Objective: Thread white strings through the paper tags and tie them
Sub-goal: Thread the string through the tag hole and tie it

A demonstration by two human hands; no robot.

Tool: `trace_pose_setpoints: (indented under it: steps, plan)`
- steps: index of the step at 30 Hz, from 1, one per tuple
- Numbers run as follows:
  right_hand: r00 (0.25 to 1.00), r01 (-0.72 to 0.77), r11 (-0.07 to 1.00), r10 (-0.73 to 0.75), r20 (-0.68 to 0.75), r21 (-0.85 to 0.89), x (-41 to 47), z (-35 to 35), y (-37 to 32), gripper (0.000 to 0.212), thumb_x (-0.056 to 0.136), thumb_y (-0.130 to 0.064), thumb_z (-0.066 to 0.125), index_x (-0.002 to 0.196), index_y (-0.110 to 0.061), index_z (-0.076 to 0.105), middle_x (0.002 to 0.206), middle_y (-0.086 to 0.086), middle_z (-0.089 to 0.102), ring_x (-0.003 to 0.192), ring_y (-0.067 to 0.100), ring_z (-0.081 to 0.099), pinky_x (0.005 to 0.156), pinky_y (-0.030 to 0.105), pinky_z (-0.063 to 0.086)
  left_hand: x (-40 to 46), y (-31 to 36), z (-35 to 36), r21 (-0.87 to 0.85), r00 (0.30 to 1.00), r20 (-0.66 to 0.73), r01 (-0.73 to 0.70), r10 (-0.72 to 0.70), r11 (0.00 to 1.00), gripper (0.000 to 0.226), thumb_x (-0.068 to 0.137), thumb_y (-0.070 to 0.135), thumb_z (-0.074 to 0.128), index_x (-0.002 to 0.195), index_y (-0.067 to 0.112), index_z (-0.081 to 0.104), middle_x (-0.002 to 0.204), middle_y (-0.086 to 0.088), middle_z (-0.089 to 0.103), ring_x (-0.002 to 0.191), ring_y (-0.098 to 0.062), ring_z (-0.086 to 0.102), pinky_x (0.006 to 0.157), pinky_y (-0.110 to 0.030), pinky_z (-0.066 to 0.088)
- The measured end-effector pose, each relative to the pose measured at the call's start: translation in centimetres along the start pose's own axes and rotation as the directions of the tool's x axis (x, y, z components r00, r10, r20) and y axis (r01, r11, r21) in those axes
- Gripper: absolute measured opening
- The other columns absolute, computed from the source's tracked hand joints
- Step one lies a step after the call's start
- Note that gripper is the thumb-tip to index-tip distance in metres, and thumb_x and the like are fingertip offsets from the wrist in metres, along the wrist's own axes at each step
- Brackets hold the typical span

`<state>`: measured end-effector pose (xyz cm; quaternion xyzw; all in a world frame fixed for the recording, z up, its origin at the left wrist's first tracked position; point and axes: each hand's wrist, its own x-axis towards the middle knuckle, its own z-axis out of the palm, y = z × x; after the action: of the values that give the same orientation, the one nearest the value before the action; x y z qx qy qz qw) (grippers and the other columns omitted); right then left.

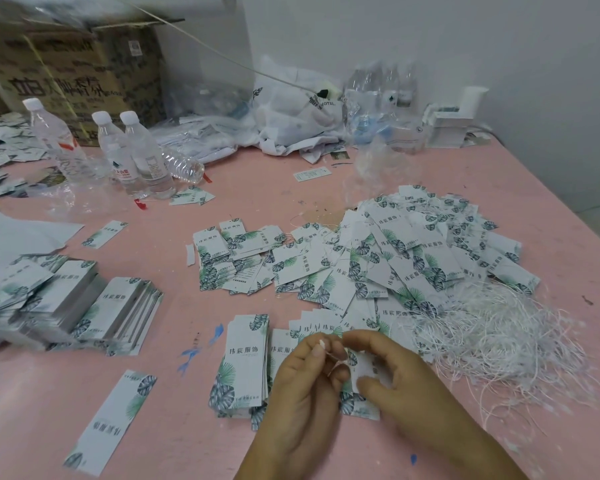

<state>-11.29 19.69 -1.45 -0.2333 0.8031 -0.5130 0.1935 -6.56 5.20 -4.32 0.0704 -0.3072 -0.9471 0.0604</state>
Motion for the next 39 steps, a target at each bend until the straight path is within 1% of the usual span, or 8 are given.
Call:
trace_pose_setpoints:
  steps: [8,12,15,18,27,31,35,39]
  plan:
    - [0.982,-0.140,0.989,0.144,0.123,-0.037,0.2,-2.1,0.6,0.021,0.074,-0.038,0.068,0.096,-0.039,0.067,0.083,-0.012,0.072,0.072,0.003,0.065,0.068,0.027,0.051,0.4,1.5,-0.7,-0.215,1.000,-0.020,-0.005,0.001,0.977,0.032,0.060,0.020,0.095,0.080,0.015,0.071,0.085,-0.004,0.064,0.075,-0.015,0.063,0.065,-0.027,0.055]
    - [0.964,-0.197,0.889,0.098,0.248,0.413,-0.3,-3.3,0.5,0.027,0.074,-0.024,0.080,0.097,-0.014,0.073,0.094,0.018,0.073,0.084,0.031,0.071,0.075,0.039,0.057,0.8,1.6,-0.9,-0.235,0.998,-0.060,-0.016,0.002,0.972,0.034,0.058,0.018,0.095,0.082,0.013,0.072,0.084,-0.007,0.066,0.070,-0.015,0.064,0.060,-0.026,0.057]
    - [0.983,-0.183,0.650,0.128,0.131,0.737,-0.1,-2.8,0.4,0.047,0.065,-0.016,0.086,0.107,-0.003,0.070,0.106,0.030,0.068,0.089,0.038,0.069,0.075,0.044,0.059,0.7,0.6,-0.8,-0.060,0.995,-0.096,-0.007,0.001,0.998,0.029,0.064,0.018,0.090,0.083,0.008,0.070,0.077,-0.011,0.064,0.064,-0.016,0.062,0.056,-0.024,0.054]
    - [0.989,-0.093,0.524,0.148,0.017,0.846,0.6,-0.7,0.2,0.034,0.071,-0.004,0.078,0.103,-0.002,0.070,0.099,0.031,0.067,0.080,0.035,0.069,0.069,0.044,0.059,0.2,-0.8,-0.4,0.252,0.997,-0.068,-0.016,0.034,0.968,0.021,0.073,0.022,0.081,0.084,0.008,0.069,0.076,-0.016,0.063,0.066,-0.022,0.056,0.061,-0.028,0.050]
    - [0.970,-0.061,0.620,0.220,-0.099,0.782,0.7,2.2,0.4,0.031,0.072,-0.018,0.074,0.100,-0.006,0.074,0.100,0.029,0.070,0.084,0.031,0.070,0.070,0.035,0.058,-0.9,-1.2,0.8,0.488,0.984,-0.082,-0.099,0.158,0.867,0.015,0.077,0.019,0.074,0.088,0.009,0.075,0.086,-0.020,0.074,0.076,-0.025,0.070,0.066,-0.030,0.057]
    - [0.968,-0.068,0.601,0.234,-0.094,0.796,0.5,2.3,0.5,0.034,0.069,-0.016,0.074,0.100,-0.003,0.074,0.097,0.028,0.071,0.079,0.030,0.070,0.063,0.033,0.058,-0.9,-1.3,0.3,0.713,0.937,-0.004,-0.242,0.349,0.658,0.005,0.081,0.018,0.075,0.084,0.021,0.077,0.082,-0.014,0.070,0.075,-0.031,0.065,0.069,-0.043,0.054]
    - [0.956,-0.057,0.601,0.264,-0.131,0.797,0.6,1.8,0.6,0.030,0.067,-0.015,0.074,0.094,-0.001,0.075,0.091,0.029,0.071,0.073,0.029,0.070,0.060,0.033,0.058,-0.8,-1.5,0.3,0.822,0.877,0.197,-0.391,0.439,0.414,0.026,0.090,0.013,0.061,0.096,0.033,0.076,0.090,0.005,0.069,0.087,-0.014,0.066,0.075,-0.024,0.051]
    - [0.929,-0.065,0.680,0.308,-0.205,0.730,1.1,0.2,0.4,0.017,0.077,-0.019,0.069,0.089,-0.010,0.076,0.085,0.023,0.073,0.068,0.028,0.070,0.060,0.038,0.057,-0.8,-2.1,0.4,0.848,0.861,0.228,-0.405,0.455,0.341,0.037,0.088,0.005,0.056,0.105,0.033,0.073,0.095,0.013,0.067,0.091,-0.010,0.066,0.078,-0.016,0.049]
